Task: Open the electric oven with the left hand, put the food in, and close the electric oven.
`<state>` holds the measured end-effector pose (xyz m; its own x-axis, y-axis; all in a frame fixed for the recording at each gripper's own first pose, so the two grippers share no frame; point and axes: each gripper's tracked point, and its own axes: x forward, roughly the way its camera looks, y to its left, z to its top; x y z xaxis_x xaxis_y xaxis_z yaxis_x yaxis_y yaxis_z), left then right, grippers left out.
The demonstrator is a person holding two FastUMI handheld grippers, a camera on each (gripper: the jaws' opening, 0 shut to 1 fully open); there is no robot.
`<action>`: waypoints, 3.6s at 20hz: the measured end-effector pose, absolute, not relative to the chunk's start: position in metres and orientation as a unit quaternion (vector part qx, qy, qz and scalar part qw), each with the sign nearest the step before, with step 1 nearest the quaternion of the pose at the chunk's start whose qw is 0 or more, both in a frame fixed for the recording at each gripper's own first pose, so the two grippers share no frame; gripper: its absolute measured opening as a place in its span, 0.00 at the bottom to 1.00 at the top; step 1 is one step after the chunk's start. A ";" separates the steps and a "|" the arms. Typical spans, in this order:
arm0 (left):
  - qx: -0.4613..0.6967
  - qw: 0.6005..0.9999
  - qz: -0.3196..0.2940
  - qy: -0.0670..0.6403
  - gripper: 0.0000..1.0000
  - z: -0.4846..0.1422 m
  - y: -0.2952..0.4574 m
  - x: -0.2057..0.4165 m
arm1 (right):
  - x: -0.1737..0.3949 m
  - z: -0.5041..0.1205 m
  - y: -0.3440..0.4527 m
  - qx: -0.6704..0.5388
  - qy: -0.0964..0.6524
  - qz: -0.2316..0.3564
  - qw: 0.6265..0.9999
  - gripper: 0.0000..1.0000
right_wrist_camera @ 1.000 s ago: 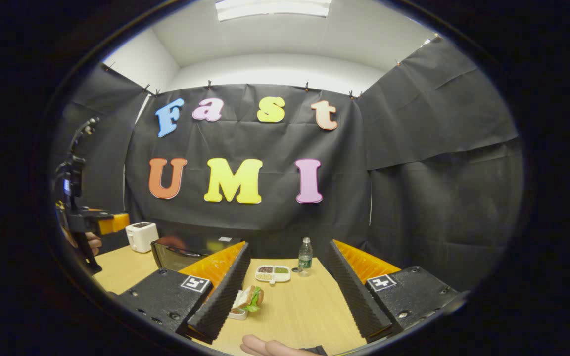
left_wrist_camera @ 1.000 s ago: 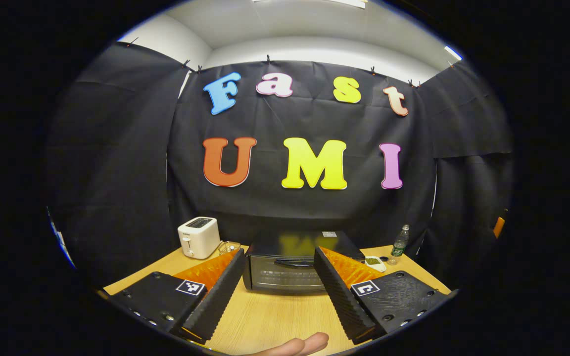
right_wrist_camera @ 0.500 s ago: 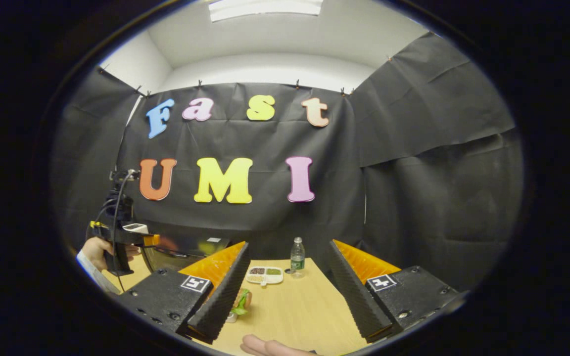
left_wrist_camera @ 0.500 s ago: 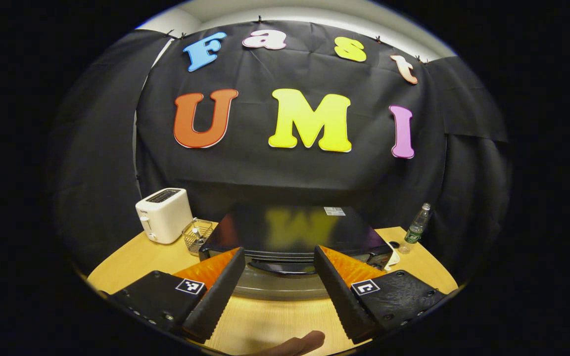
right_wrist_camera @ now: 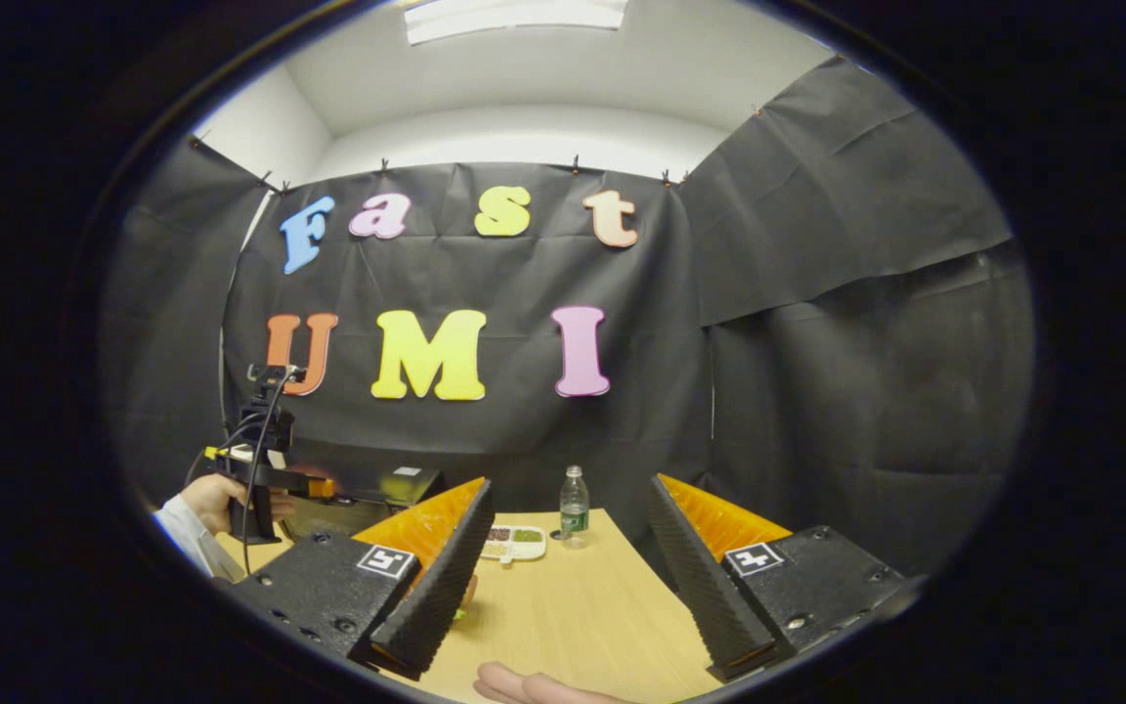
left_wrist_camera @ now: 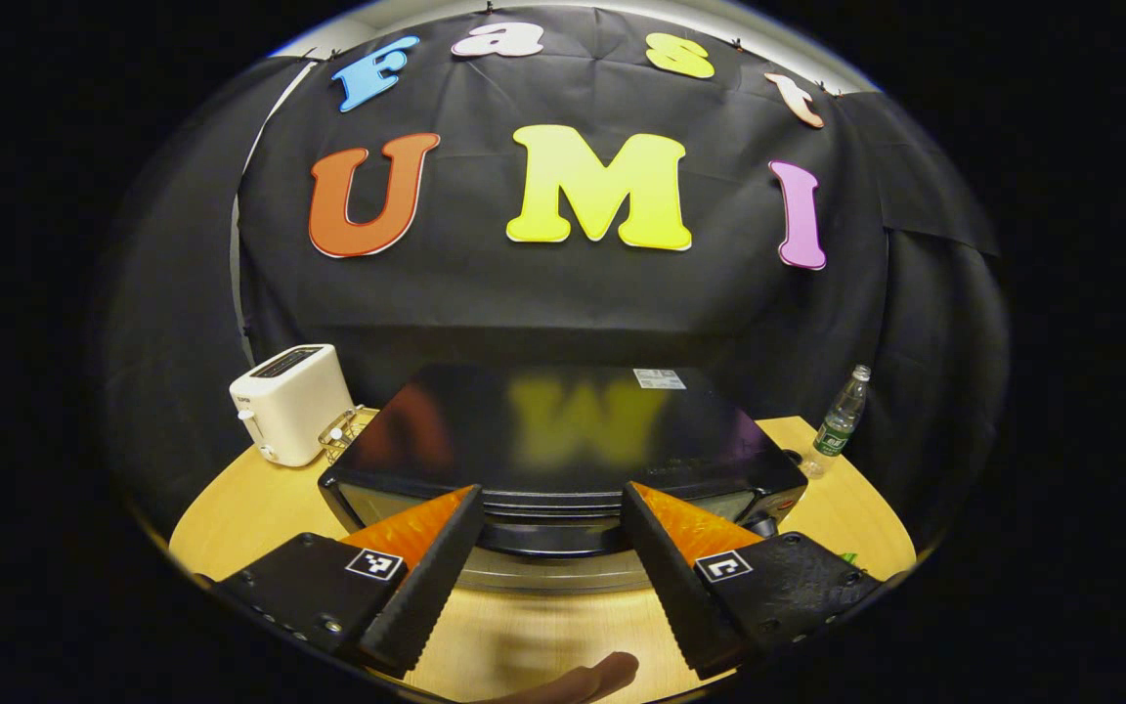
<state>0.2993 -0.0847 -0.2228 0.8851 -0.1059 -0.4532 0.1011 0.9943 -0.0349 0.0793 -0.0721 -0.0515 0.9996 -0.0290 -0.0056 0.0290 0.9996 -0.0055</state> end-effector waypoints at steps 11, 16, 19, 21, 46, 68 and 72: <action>-0.005 0.971 -0.055 0.233 0.96 -0.227 -0.079 0.267 | 0.073 -0.057 -0.087 0.006 0.016 -0.025 1.000 1.00; -0.002 0.973 -0.057 0.225 0.96 -0.238 -0.076 0.227 | 0.064 -0.059 -0.085 0.007 0.022 -0.025 0.999 0.96; 0.002 0.975 -0.058 0.217 0.97 -0.249 -0.075 0.205 | 0.059 -0.057 -0.086 0.007 0.021 -0.029 0.999 0.96; 0.005 0.975 -0.058 0.217 0.97 -0.261 -0.074 0.186 | 0.056 -0.056 -0.085 0.013 0.018 -0.028 0.999 0.96; -0.009 0.979 -0.070 0.190 0.93 -0.289 -0.077 0.113 | 0.076 -0.088 -0.082 0.006 0.058 -0.036 0.998 0.96; 0.011 1.000 -0.009 0.021 0.92 -0.055 -0.023 0.038 | 0.229 -0.284 0.054 0.145 0.538 0.199 0.806 0.88; 0.023 0.999 -0.020 0.018 0.92 -0.054 -0.036 0.039 | 0.228 -0.301 0.076 0.176 0.588 0.224 0.757 0.86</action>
<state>0.0386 -0.0360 -0.0543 0.9986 -0.0392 -0.0365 0.0408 0.9981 0.0457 0.2284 0.0757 -0.3009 0.2092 0.5457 -0.8114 -0.1325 0.8380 0.5294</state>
